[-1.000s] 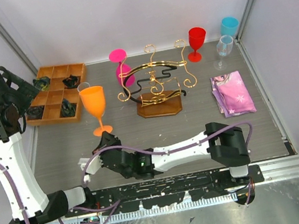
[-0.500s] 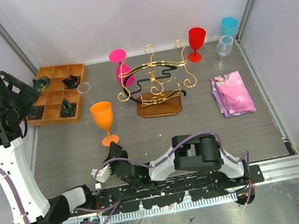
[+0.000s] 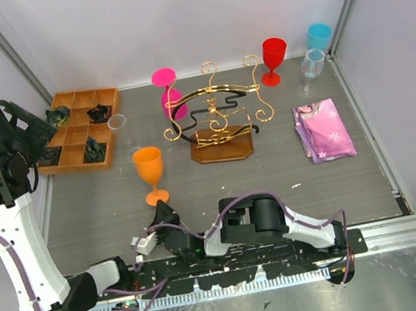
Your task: Take the wine glass off the wine glass rack
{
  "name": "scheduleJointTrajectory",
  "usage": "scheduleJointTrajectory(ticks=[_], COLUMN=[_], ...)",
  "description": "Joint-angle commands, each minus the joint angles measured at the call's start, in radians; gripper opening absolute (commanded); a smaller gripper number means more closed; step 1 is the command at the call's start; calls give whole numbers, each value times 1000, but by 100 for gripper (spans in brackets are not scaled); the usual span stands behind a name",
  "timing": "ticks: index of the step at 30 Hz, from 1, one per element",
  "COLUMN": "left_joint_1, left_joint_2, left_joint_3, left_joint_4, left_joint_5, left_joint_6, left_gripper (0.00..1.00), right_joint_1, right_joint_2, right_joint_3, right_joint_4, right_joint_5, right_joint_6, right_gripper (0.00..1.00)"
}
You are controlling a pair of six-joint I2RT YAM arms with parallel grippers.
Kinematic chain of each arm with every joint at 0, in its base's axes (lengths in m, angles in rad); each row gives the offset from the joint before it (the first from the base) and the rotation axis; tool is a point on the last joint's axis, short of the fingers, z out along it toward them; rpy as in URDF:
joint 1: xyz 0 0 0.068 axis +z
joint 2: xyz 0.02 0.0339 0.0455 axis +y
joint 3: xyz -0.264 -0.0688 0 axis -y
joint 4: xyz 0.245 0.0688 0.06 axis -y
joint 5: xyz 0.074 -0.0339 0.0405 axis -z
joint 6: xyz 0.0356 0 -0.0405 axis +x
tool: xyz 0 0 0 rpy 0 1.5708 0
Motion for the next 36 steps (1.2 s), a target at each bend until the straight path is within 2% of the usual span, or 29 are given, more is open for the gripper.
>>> scheduleJointTrajectory(ticks=[1, 6, 19, 29, 31, 33, 36], left_joint_1=[5, 5, 5, 4, 2, -4, -11], left_joint_2=[-14, -15, -24, -28, -29, -28, -28], left_joint_3=[-21, -27, -46, -61, -60, -58, -52], left_joint_4=[31, 35, 49, 47, 44, 42, 40], left_joint_5=[15, 17, 31, 24, 19, 13, 2], left_joint_6=[3, 7, 7, 8, 8, 11, 16], left_gripper=[99, 99, 99, 99, 99, 99, 99], right_joint_1=[-25, -49, -97, -106, -105, -105, -105], right_joint_2=[4, 36, 157, 193, 203, 206, 203], right_joint_3=[73, 137, 281, 324, 335, 341, 348], right_joint_4=[41, -57, -150, -355, -372, -399, -442], right_joint_5=[23, 12, 32, 19, 19, 19, 9], right_joint_6=[49, 101, 156, 307, 323, 347, 381], right_gripper=[1, 0, 1, 1, 2, 8, 11])
